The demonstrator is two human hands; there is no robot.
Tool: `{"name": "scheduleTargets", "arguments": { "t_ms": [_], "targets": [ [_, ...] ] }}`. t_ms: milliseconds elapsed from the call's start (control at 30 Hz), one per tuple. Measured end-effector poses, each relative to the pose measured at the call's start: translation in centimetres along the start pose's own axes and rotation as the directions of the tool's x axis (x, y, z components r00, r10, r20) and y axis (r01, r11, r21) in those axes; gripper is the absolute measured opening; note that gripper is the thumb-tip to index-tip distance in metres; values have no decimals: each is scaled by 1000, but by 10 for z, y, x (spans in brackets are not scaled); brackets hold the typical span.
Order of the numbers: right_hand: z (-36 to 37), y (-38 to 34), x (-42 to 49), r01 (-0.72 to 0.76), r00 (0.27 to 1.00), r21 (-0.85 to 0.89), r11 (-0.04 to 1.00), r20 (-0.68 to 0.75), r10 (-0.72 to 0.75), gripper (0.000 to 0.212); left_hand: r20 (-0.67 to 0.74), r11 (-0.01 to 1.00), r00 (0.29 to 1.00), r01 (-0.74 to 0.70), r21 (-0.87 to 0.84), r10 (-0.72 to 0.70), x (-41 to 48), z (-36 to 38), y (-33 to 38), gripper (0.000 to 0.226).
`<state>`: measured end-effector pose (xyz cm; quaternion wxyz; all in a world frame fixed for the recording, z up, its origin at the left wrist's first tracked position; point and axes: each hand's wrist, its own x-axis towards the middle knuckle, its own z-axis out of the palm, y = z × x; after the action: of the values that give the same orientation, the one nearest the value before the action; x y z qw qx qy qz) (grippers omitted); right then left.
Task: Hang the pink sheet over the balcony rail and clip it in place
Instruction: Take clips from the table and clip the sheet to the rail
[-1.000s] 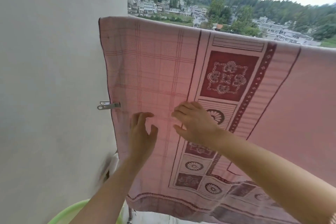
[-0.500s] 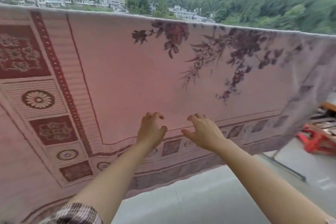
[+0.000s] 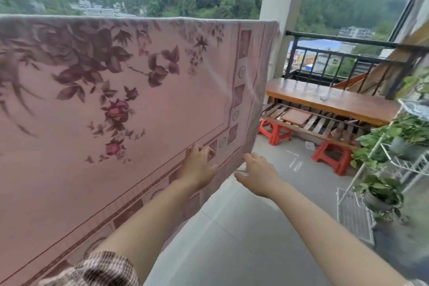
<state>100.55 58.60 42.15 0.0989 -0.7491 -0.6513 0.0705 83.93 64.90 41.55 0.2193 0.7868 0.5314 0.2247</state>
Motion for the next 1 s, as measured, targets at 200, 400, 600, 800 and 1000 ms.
{"name": "scheduleTargets", "arguments": {
  "t_ms": [200, 400, 600, 800, 1000],
  "targets": [
    [-30, 130, 108, -232, 972, -18, 973, 39, 232, 52, 131, 990, 982, -139, 6, 137, 163, 77, 70, 42],
    [-51, 252, 178, -411, 911, -26, 911, 32, 412, 52, 262, 966, 935, -255, 34, 238, 284, 157, 148, 43],
    [-69, 377, 252, -517, 856, -15, 856, 12, 517, 54, 335, 937, 887, -349, 31, 319, 392, 252, 236, 42],
    [-102, 530, 333, -580, 814, 30, 814, -9, 580, 49, 378, 921, 854, -389, 8, 357, 509, 358, 334, 43],
    [-138, 669, 409, -627, 779, 49, 778, 7, 627, 48, 401, 916, 841, -400, 11, 362, 618, 443, 431, 46]
  ]
}}
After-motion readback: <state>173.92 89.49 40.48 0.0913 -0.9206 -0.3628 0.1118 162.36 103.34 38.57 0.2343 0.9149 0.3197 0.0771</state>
